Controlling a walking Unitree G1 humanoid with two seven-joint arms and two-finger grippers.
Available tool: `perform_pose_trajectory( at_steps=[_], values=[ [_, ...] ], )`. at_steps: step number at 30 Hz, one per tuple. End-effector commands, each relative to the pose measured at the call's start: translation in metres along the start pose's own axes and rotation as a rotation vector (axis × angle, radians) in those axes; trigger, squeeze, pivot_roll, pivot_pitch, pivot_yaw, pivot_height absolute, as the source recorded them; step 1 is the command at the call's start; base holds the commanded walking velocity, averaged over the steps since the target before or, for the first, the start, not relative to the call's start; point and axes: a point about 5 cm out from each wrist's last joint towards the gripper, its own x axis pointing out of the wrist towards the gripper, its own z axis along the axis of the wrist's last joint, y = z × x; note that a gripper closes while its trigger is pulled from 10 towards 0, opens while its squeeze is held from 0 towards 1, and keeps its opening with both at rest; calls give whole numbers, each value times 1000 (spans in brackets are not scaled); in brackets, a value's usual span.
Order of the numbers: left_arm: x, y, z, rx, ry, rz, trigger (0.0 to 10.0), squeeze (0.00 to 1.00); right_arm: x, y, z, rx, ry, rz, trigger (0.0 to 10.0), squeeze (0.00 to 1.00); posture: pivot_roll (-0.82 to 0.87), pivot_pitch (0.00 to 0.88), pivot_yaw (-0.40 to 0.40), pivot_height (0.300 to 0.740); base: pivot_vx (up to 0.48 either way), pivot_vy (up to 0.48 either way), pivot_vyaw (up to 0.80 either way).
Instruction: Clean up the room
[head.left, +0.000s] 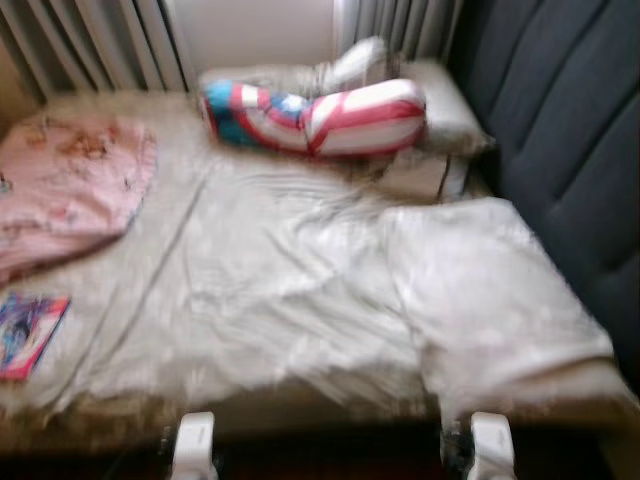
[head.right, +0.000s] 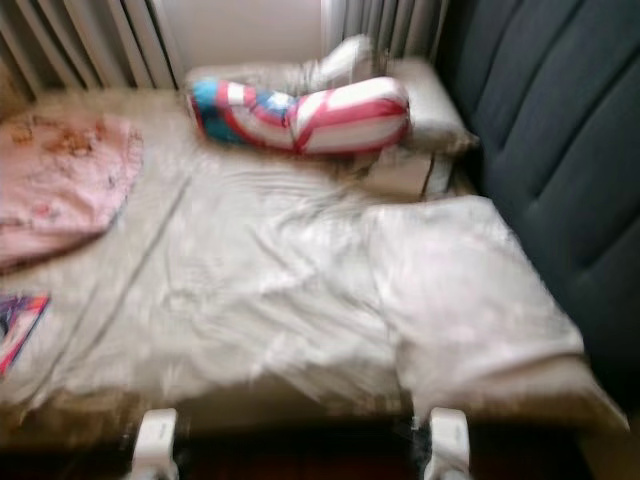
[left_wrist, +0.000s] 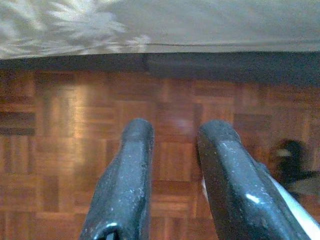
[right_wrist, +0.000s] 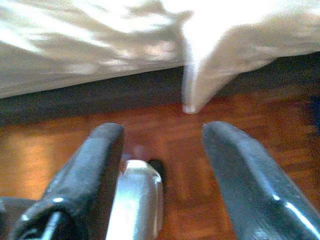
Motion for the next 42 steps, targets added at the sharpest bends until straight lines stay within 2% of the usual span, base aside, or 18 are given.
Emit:
perform_pose_trajectory(
  at_steps=[1, 20, 42],
  values=[
    [-1, -4, -7, 6, 30, -10, 10000, 0, 0, -7, 3, 5, -10, -16, 10000, 0, -108, 51, -15, 740, 0, 480, 0],
    [-1, -5, -6, 11, 27, -16, 10000, 0, 0, -6, 4, 1, -11, -6, 10000, 0, -115, 26, -14, 740, 0, 480, 0],
    [0, -4, -1, 0, 17, -13, 10000, 0, 1, -5, 6, -13, -8, 2, 10000, 0, -118, 64, -15, 740, 0, 480, 0]
  ],
)
